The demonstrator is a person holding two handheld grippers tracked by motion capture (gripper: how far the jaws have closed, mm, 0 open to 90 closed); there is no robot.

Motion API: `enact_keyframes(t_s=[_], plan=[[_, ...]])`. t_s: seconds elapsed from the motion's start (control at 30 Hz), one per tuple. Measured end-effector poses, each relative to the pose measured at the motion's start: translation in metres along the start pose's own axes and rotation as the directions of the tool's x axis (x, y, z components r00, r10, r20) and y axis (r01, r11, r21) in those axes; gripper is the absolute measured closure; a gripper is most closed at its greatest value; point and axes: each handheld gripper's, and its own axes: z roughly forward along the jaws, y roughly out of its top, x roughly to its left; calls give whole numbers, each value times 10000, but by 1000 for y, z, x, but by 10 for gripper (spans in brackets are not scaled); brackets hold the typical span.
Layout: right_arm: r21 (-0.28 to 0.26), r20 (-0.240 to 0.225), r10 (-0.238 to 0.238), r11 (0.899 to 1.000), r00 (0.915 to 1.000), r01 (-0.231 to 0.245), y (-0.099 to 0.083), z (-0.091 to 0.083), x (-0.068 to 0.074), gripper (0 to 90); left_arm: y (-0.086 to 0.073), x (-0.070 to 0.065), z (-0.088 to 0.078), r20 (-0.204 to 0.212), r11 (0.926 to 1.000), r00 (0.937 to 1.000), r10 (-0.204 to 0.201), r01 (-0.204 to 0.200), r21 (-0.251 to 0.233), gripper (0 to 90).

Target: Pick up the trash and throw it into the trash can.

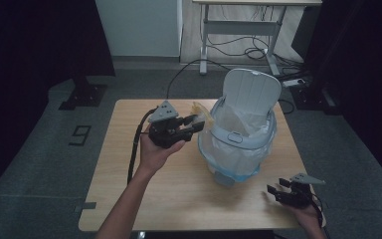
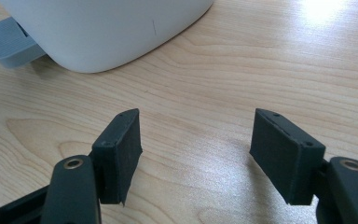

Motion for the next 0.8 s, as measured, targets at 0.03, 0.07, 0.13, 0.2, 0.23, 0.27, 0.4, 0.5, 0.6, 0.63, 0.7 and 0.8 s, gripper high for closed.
enact_keyframes(t_s=[0.03,0.07,0.13,0.2,0.23,0.27,0.4,0.5,0.6,0.63,0.7,0.8], plan=[[-6,2,7,10000,10000,-7,0,0,0,329,1,0,1,4,10000,10000,36,-36,36,650],[-8,1,14,10000,10000,-14,0,0,0,329,2,0,3,11,10000,10000,42,-42,50,650],[-6,0,27,10000,10000,-27,0,0,-1,329,3,-1,5,61,10000,10000,45,-45,59,649],[-2,-1,35,10000,10000,-35,0,0,-1,329,5,-1,7,122,10000,9999,40,-41,62,650],[-2,-11,41,10000,10000,-41,0,0,-1,329,6,-1,8,155,10000,9999,42,-43,63,650],[-2,-21,37,10000,10000,-37,0,0,-1,329,7,-2,9,181,10000,9998,24,-25,49,650],[-13,-29,27,10000,10000,-27,0,0,0,329,11,-4,14,253,9999,9996,108,-111,114,650],[-10,-18,44,10000,10000,-44,0,0,0,329,13,-5,16,286,9998,9995,136,-140,144,650],[-14,-13,67,10000,10000,-67,0,-1,-1,329,15,-5,19,334,9998,9994,113,-117,134,650],[-13,-10,76,10000,10000,-76,0,-1,-1,329,16,-5,19,343,9998,9993,112,-117,131,649],[-12,0,68,10000,10000,-68,0,0,-1,329,17,-6,21,369,9999,9993,98,-103,129,649],[3,-17,66,10000,10000,-66,0,0,-1,329,19,-6,24,429,9999,9991,74,-79,116,649]])
